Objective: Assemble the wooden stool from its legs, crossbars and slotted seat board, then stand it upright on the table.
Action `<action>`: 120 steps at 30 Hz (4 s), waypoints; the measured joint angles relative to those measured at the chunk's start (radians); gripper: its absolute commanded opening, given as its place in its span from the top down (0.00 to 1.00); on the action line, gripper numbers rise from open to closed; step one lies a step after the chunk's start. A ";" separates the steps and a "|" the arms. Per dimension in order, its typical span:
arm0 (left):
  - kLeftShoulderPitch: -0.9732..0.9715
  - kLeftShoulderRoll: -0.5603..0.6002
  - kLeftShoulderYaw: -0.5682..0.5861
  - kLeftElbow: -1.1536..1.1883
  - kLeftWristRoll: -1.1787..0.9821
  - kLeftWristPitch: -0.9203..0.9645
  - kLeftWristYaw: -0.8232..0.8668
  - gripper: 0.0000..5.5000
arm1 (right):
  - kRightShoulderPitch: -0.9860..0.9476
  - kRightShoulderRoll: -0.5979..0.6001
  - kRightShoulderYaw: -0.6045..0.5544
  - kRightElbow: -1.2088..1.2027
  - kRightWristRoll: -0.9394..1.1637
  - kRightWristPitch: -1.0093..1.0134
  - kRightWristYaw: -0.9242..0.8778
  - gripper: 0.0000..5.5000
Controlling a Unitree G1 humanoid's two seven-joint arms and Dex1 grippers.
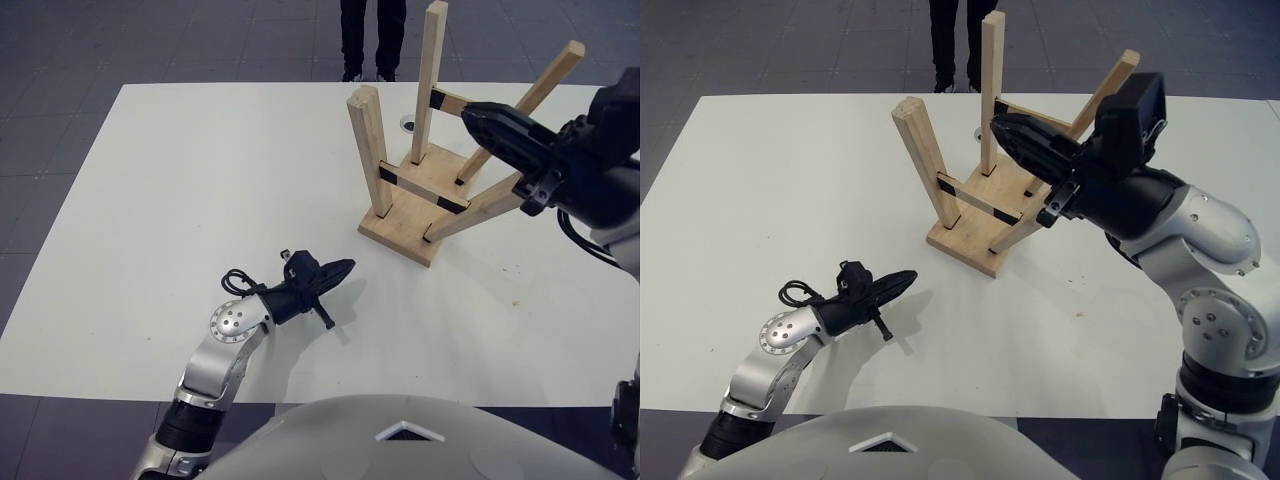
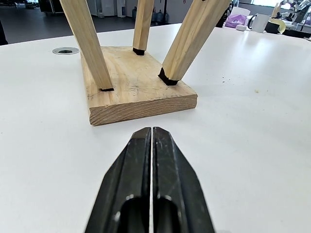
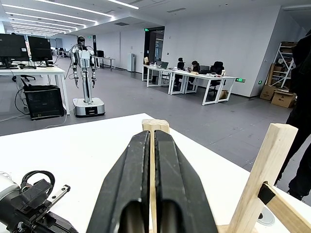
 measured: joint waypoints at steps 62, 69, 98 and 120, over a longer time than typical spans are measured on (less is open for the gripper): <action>-0.493 -0.219 -0.033 0.696 0.237 -0.167 0.013 0.98 | -0.201 0.260 0.234 1.251 -0.826 -0.497 0.089 0.98; -0.313 -0.145 -0.047 0.400 0.205 -0.003 -0.014 0.98 | -0.217 0.303 0.285 1.244 -0.862 -0.534 0.173 0.98; -0.088 -0.065 0.016 -0.028 0.165 0.099 0.089 0.98 | 0.727 0.104 -0.188 -0.011 -0.656 -0.035 0.160 0.98; -0.028 -0.021 0.069 -0.055 0.147 0.049 0.114 0.98 | 0.590 0.360 0.382 -0.245 -1.004 -0.452 -0.224 0.98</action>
